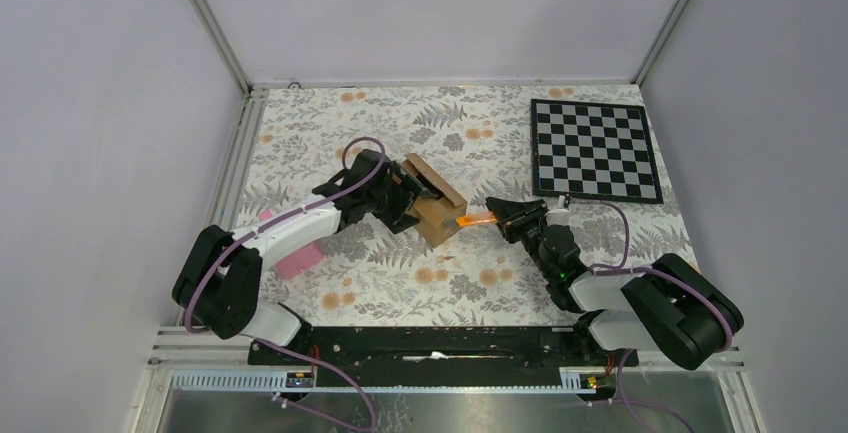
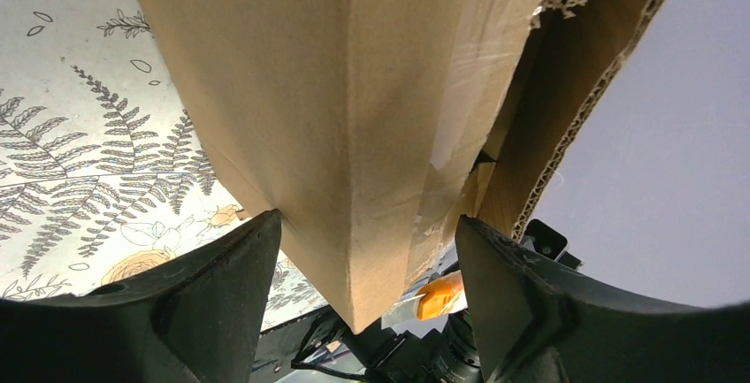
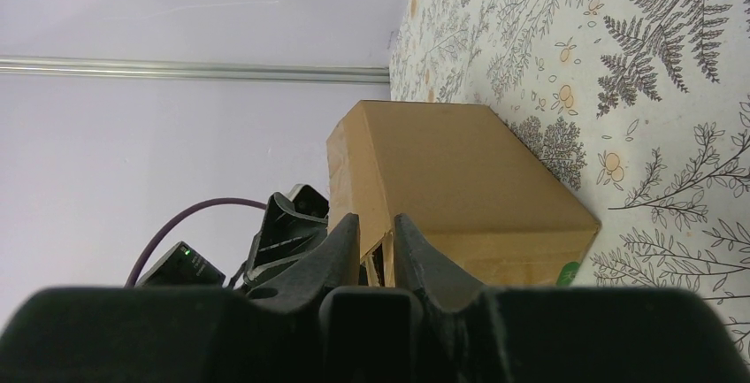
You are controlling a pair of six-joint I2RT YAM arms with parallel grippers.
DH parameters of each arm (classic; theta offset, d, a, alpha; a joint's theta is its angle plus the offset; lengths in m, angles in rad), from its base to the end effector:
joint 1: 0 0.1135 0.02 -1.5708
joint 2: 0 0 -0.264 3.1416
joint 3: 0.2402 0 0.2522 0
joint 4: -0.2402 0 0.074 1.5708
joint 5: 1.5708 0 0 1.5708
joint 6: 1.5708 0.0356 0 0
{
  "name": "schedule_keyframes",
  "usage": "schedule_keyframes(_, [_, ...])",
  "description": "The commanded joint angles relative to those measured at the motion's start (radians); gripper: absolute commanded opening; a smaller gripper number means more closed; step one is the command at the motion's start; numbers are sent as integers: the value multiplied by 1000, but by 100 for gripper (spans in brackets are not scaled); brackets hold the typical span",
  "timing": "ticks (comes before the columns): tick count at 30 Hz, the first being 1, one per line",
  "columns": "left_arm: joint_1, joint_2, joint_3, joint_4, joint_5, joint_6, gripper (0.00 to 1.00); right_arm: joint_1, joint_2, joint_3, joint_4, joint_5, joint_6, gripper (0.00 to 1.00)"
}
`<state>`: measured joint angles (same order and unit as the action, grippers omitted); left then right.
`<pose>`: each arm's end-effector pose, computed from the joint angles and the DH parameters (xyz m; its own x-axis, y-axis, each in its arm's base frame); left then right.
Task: Unpack the express box
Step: Cut the express box at the center of the board.
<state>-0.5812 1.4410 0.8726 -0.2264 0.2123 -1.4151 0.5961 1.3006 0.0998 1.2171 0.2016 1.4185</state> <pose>0.2473 -0.1714 0.2163 -0.7446 -0.6663 0.0400 -0.4870 0.5013 -0.7153 0.1719 0.1080 0.1630 -0.3779 0.9139 -0.1485 -0.0716 0.1310 0.9888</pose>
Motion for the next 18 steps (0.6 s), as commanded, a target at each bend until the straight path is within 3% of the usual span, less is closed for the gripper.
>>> schedule_keyframes(1, [-3, 16, 12, 40, 20, -24, 74, 14, 3, 18, 49, 42, -10, 0])
schedule_keyframes(9, [-3, 36, 62, -13, 6, -16, 81, 14, 2, 25, 37, 40, -30, 0])
schedule_keyframes(18, [-14, 109, 260, -308, -102, 41, 83, 25, -66, 54, -80, 50, -120, 0])
